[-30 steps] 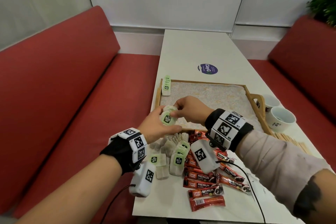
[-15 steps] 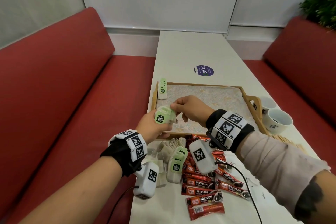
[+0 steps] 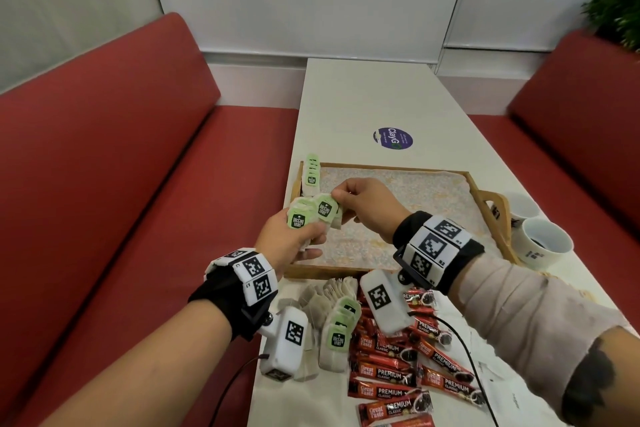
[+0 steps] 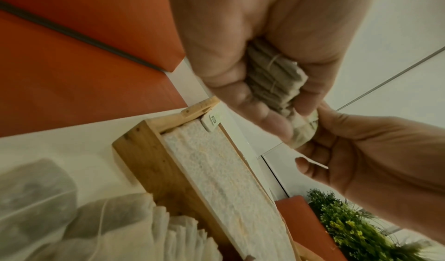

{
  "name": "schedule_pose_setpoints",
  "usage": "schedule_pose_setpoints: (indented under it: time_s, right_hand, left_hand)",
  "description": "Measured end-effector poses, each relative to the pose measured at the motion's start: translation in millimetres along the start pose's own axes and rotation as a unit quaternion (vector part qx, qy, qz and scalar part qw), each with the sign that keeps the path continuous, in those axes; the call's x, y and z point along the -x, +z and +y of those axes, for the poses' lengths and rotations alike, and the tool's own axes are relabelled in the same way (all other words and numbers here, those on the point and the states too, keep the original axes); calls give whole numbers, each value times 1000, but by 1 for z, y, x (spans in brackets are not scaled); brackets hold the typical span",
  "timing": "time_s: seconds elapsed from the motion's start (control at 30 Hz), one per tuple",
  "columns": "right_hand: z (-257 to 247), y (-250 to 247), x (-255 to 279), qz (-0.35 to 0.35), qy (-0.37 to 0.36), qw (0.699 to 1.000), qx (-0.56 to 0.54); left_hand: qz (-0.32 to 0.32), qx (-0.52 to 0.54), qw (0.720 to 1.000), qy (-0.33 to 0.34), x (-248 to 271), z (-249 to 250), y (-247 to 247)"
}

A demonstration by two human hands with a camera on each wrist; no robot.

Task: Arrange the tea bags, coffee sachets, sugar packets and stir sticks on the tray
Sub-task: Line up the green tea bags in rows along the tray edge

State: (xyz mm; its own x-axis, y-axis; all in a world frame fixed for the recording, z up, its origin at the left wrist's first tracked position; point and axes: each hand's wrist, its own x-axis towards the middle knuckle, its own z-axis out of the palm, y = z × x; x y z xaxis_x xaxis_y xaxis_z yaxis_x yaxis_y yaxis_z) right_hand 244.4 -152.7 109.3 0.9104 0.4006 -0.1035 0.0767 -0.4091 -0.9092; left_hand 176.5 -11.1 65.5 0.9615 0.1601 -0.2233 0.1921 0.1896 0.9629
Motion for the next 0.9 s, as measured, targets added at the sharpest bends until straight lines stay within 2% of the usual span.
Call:
schedule_pose_setpoints:
  time_s: [0.2,0.57,0.7,0.9]
  right_hand:
    - [2,-4,-16,18,21,999,-40]
    - [8,-1,-46,32,40,998,-43]
    - [3,-3,-50,4,33,998,-52]
    - [-2,-3,-51,-103,14,994,-27]
  left_hand:
    - [33,28,999,7,-12,0,-7]
    - [72,71,995,-4,-35,-3,-14]
    - [107,103,989,5,-43,0,-17]
    - [119,139,983,15,-51,7,-18]
